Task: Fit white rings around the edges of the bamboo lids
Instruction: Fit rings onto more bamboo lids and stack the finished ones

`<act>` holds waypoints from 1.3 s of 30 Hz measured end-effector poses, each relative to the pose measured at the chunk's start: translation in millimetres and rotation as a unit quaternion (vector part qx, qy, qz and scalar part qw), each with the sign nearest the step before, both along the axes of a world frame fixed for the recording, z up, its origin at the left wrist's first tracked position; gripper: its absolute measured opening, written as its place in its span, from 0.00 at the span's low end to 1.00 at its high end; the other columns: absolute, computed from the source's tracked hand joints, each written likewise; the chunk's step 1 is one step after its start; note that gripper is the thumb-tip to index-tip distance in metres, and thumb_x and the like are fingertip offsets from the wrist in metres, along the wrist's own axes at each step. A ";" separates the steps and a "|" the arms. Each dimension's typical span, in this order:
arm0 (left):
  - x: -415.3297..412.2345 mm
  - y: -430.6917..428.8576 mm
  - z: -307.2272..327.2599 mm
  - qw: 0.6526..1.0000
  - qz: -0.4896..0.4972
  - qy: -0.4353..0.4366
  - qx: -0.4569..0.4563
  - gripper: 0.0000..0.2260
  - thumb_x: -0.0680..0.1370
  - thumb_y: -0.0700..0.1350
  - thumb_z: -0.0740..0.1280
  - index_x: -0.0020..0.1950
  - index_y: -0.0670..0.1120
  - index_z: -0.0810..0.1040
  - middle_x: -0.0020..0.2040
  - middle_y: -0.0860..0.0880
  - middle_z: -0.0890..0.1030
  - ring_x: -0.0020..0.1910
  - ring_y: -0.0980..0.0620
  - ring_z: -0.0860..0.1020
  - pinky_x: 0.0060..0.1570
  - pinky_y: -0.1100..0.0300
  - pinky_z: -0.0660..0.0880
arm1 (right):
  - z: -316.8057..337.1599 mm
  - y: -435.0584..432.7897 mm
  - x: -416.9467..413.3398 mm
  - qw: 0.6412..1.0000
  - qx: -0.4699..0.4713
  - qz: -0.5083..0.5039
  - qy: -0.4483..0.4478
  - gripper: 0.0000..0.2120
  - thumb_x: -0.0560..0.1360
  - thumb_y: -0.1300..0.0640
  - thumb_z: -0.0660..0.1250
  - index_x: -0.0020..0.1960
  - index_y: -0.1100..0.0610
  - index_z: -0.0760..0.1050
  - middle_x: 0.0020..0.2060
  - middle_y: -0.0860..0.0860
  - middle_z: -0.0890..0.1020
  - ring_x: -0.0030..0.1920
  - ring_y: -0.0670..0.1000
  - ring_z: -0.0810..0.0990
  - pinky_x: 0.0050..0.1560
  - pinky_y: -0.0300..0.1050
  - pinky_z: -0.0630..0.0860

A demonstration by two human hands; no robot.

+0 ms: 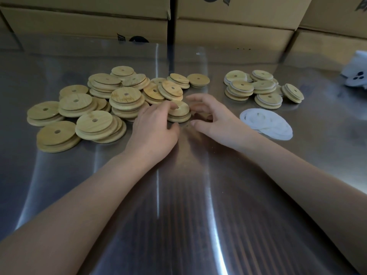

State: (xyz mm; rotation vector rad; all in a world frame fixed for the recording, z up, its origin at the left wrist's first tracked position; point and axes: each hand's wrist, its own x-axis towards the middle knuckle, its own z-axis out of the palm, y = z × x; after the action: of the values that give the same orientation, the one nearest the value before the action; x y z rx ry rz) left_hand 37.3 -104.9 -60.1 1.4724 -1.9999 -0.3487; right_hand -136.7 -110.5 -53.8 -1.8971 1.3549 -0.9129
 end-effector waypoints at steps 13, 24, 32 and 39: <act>-1.1 5.2 10.1 0.953 0.027 0.303 -0.003 0.17 0.78 0.47 0.70 0.66 0.51 0.73 0.56 0.58 0.76 0.46 0.61 0.78 0.51 0.66 0.74 | 11.2 9.0 1.1 0.996 -0.051 -0.005 -0.078 0.22 0.75 0.70 0.64 0.64 0.52 0.72 0.57 0.55 0.78 0.57 0.49 0.79 0.60 0.46 0.76; 0.4 3.0 8.9 0.938 0.035 0.346 0.001 0.25 0.70 0.39 0.76 0.60 0.56 0.69 0.51 0.58 0.75 0.40 0.57 0.79 0.47 0.52 0.81 | 10.4 8.7 -0.8 0.994 -0.088 0.008 -0.064 0.21 0.73 0.71 0.61 0.60 0.50 0.74 0.50 0.55 0.81 0.53 0.51 0.81 0.57 0.43 0.77; 1.6 0.0 6.7 0.916 0.015 0.395 0.062 0.26 0.70 0.35 0.76 0.60 0.55 0.71 0.47 0.54 0.80 0.39 0.63 0.81 0.40 0.67 0.78 | 24.7 -7.3 -37.9 0.899 -0.221 -0.222 0.307 0.13 0.72 0.65 0.61 0.53 0.60 0.81 0.49 0.59 0.81 0.53 0.62 0.76 0.53 0.53 0.72; 2.1 1.4 7.9 0.917 -0.007 0.390 0.082 0.19 0.71 0.35 0.75 0.56 0.53 0.79 0.49 0.56 0.83 0.46 0.62 0.81 0.46 0.68 0.78 | 30.8 -14.8 -70.9 0.860 -0.074 -0.271 0.426 0.18 0.72 0.64 0.62 0.60 0.57 0.80 0.58 0.63 0.76 0.61 0.66 0.71 0.60 0.56 0.70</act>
State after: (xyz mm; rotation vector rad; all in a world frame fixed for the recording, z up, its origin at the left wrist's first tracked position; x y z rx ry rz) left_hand 39.4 -103.5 -52.2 1.1451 -1.3504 -0.9587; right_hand -207.6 -125.3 -22.9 -2.1775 2.4958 -0.3842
